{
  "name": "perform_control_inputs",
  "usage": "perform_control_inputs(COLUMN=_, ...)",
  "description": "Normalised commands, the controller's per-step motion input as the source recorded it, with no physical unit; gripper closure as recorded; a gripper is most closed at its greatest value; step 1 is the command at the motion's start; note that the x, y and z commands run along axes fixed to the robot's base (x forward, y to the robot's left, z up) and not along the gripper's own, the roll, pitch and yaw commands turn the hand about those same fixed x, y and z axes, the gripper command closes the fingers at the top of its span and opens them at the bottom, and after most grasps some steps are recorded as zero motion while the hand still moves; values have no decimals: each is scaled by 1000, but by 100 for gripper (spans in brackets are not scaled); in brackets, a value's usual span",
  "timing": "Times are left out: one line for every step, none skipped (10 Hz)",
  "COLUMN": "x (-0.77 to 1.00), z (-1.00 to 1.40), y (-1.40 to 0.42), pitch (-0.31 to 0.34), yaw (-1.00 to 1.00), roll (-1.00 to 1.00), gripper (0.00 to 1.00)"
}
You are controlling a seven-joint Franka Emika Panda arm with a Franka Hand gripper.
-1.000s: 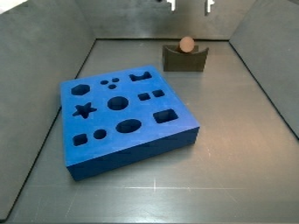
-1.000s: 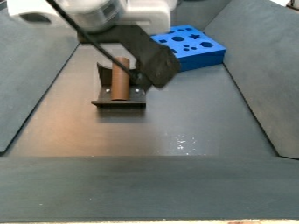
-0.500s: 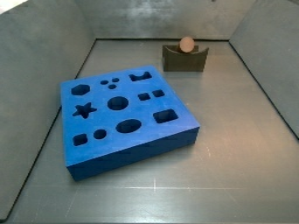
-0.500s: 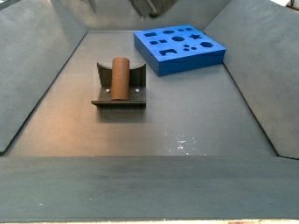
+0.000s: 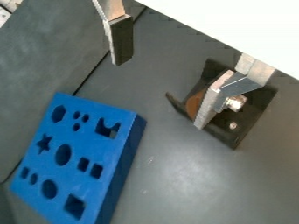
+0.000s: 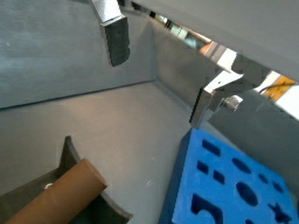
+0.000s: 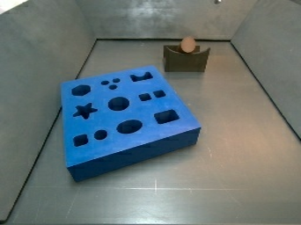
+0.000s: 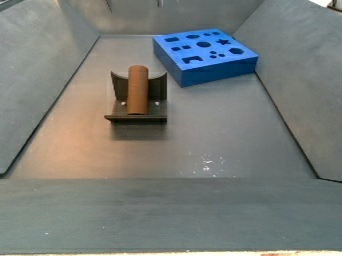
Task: Pick up the round object. Move up. Place the round object on the fixture. Regrasp the round object. Move to above the board. Insert the round object.
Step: Regrasp the round object.
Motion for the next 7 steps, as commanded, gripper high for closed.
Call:
perform_control_inputs(x=-48, z=26, y=-29, pitch=17, yaw=16, roll=1000, gripper=0)
perform_control_inputs(x=-48, z=22, y=-29, pitch=15, yaw=16, roll=1000, gripper=0)
perform_control_inputs(x=-41, z=7, y=-29, pitch=8, yaw=16, roll=1000, gripper=0)
perform_control_inputs(x=-41, z=6, y=-30, pitch=5, yaw=17, roll=1000, gripper=0)
perform_control_inputs(x=-40, z=13, y=-26, pitch=-2, yaw=17, roll=1000, gripper=0)
perform_control_inputs(x=-40, z=10, y=-23, pitch=-4, yaw=18, roll=1000, gripper=0)
perform_control_inputs(x=-37, z=10, y=-28, pitch=-10, yaw=18, roll=1000, gripper=0)
